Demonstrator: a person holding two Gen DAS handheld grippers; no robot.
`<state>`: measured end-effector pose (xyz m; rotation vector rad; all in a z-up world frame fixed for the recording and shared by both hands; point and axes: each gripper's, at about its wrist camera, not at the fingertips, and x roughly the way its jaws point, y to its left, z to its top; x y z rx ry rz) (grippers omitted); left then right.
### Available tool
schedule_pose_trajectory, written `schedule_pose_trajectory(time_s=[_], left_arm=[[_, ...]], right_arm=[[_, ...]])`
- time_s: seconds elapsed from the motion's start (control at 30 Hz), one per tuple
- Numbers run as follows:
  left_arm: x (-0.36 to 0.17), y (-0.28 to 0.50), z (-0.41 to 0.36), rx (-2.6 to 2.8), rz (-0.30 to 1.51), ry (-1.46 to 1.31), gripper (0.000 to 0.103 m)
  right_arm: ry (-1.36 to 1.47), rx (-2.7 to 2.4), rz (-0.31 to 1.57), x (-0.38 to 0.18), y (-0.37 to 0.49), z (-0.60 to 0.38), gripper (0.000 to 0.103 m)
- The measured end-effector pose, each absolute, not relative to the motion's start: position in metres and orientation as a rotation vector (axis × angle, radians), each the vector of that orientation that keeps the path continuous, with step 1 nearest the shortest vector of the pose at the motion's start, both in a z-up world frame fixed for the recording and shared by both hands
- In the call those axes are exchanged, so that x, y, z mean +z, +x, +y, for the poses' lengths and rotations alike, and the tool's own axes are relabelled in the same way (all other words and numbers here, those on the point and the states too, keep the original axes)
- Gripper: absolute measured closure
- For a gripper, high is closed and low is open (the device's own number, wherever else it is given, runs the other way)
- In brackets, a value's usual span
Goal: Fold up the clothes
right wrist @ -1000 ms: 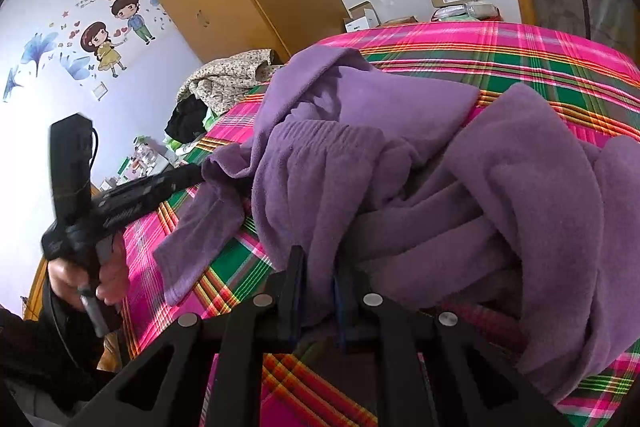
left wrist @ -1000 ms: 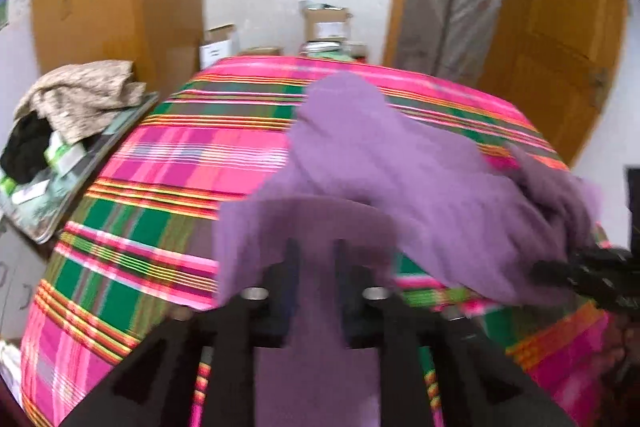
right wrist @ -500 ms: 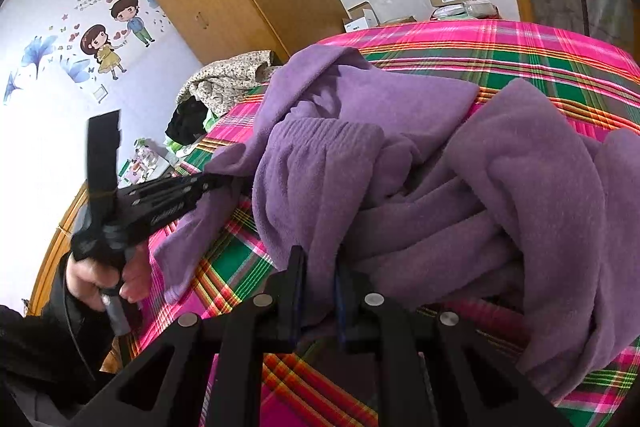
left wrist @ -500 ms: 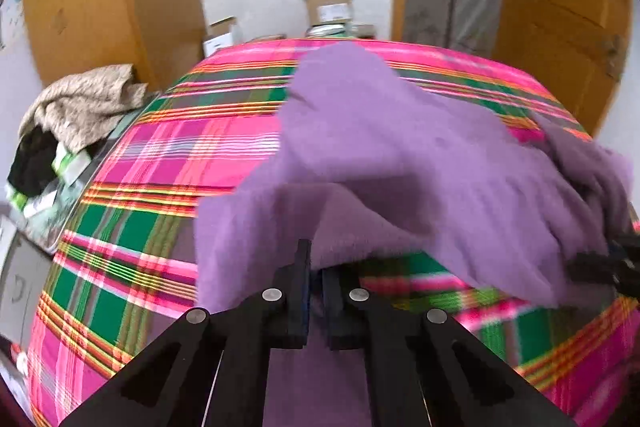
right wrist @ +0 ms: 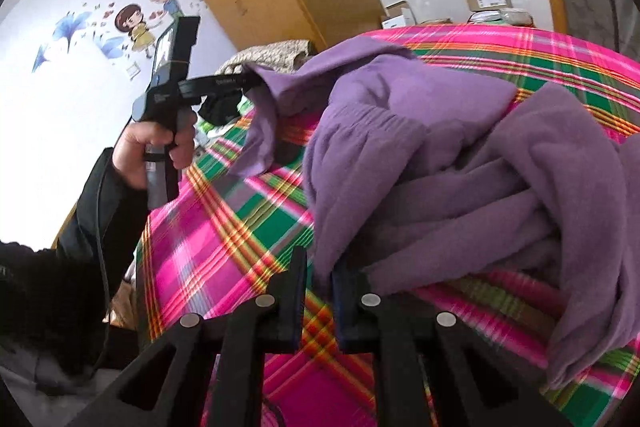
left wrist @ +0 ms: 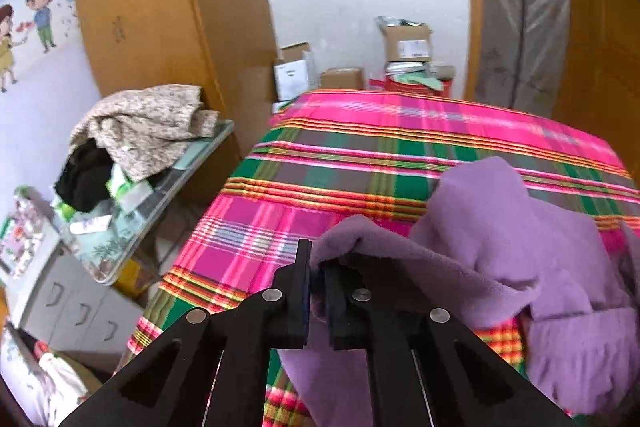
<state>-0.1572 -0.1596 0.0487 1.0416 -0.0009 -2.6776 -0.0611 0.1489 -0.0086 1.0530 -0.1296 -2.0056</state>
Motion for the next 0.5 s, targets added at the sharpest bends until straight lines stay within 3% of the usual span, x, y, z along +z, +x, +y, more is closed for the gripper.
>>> schedule_pose_trajectory(time_s=[0.1, 0.13, 0.23, 0.4, 0.43, 0.47, 0.5], left_arm=[[0.047, -0.139, -0.155, -2.717, -0.006, 1.057, 0.077], [0.047, -0.132, -0.153, -2.729, 0.003, 1.061, 0.075], [0.046, -0.110, -0.147, -2.766, 0.030, 1.072, 0.074], [0.045, -0.079, -0.136, -2.815, 0.057, 1.093, 0.074], [0.045, -0.074, -0.133, -2.824, 0.064, 1.098, 0.074], [0.045, -0.069, -0.130, -2.835, 0.070, 1.101, 0.074], [0.045, -0.064, -0.127, -2.846, 0.077, 1.103, 0.074]], right_arm=[[1.064, -2.050, -0.173, -0.008, -0.067, 0.152, 0.090], [1.063, -2.068, -0.195, -0.007, -0.070, 0.154, 0.090], [1.053, -2.108, -0.252, 0.000, -0.083, 0.154, 0.080], [1.066, -2.120, -0.272, 0.005, -0.103, 0.138, 0.080], [1.075, -2.120, -0.272, 0.004, -0.105, 0.133, 0.081], [1.068, -2.113, -0.264, 0.006, -0.103, 0.128, 0.092], [1.059, -2.105, -0.254, 0.007, -0.101, 0.123, 0.094]])
